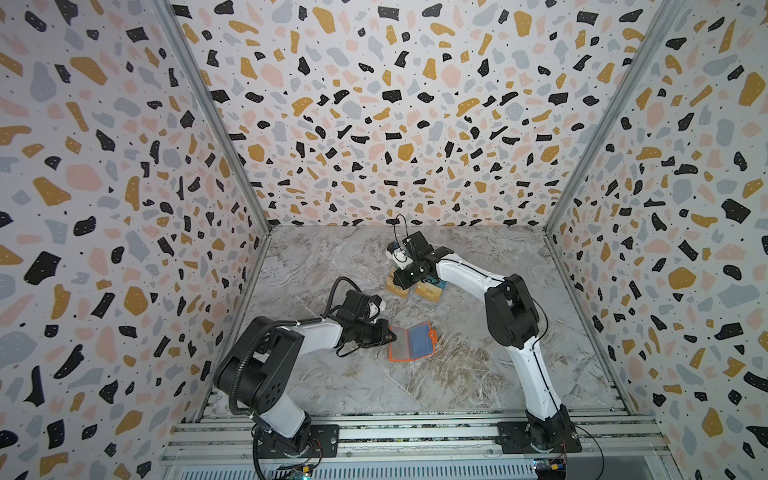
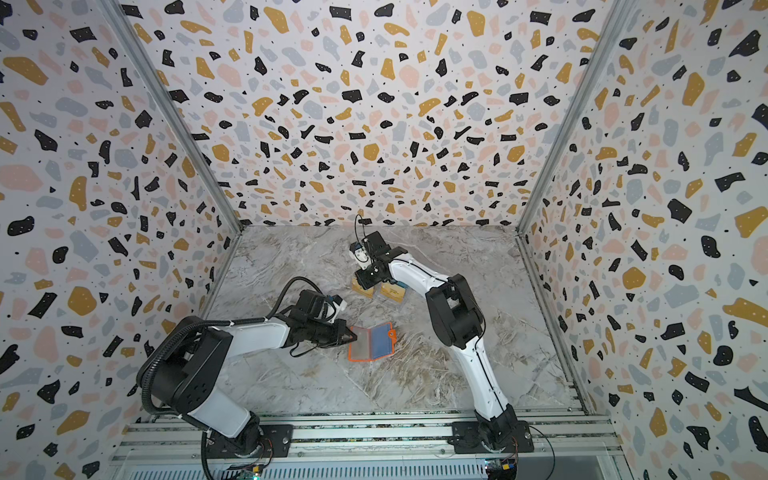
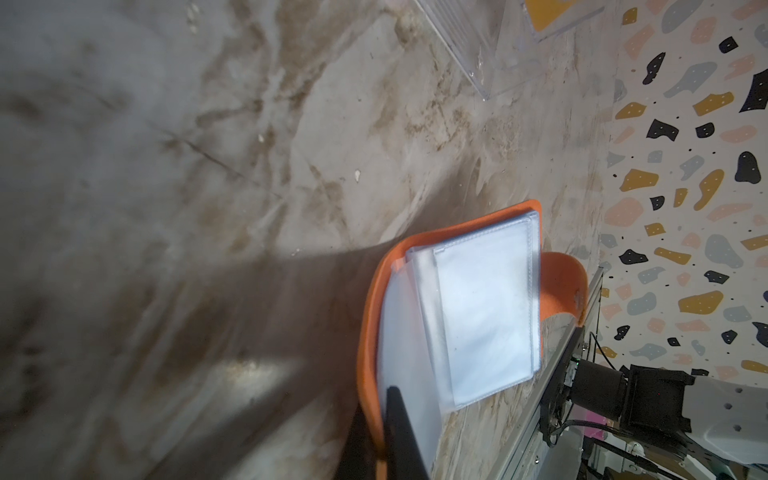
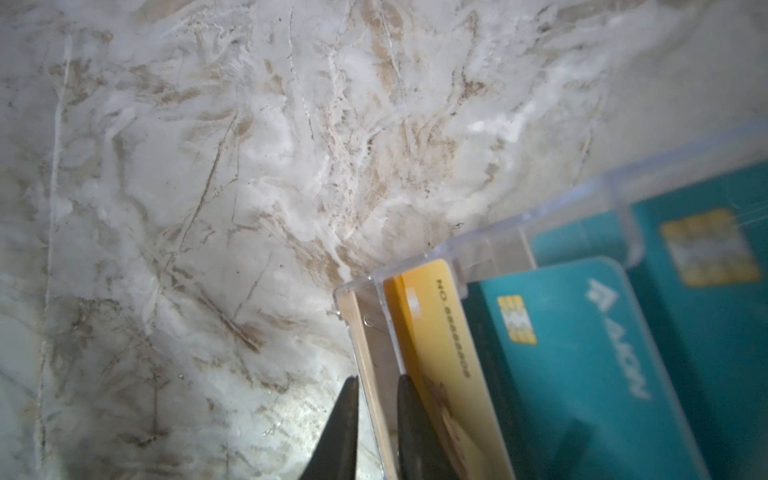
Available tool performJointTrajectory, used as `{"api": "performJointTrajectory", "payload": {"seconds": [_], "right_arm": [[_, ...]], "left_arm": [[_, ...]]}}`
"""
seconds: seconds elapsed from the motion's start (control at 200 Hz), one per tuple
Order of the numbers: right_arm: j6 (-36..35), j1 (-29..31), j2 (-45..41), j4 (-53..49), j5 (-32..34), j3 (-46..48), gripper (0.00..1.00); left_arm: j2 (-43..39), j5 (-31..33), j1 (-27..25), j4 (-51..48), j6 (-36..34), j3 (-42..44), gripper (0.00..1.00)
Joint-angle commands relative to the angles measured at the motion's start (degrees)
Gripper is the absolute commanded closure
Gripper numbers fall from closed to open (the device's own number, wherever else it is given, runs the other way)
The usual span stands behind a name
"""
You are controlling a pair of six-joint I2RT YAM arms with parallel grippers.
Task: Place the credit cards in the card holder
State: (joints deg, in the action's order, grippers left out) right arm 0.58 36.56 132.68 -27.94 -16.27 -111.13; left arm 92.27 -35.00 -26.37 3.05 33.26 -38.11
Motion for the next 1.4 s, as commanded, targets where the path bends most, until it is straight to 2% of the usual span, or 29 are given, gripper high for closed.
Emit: {"api": "performJointTrajectory", "payload": {"seconds": [0.0,0.946,1.111,1.216,1.392], "right_arm": [[-1.34,0.18,0.21,-2.35,-0.63,-2.39,0.81],[-5.92,0.01,0.85,-4.18,0.19,-6.03,0.92],[-6.47,-0.45,1.86,-4.31,0.15,-6.14,0.84],[-7.17,-0.51,1.86,-4.45,0.45,-5.97,0.69],[-7.52,-0.47,1.38,-3.69,1.32,-5.21,0.66]], "left_arm": [[0.09,1.83,0.33,-2.79,-0.3,1.33,0.95],[-1.54,3.45,0.27,-5.25,-1.0,1.37,0.95],[-2.2,3.54,0.33,-5.42,-1.0,1.66,0.95],[-2.04,3.29,0.29,-5.51,-1.05,1.46,0.95],[-1.38,2.82,0.34,-5.78,-1.35,0.95,0.94]]}}
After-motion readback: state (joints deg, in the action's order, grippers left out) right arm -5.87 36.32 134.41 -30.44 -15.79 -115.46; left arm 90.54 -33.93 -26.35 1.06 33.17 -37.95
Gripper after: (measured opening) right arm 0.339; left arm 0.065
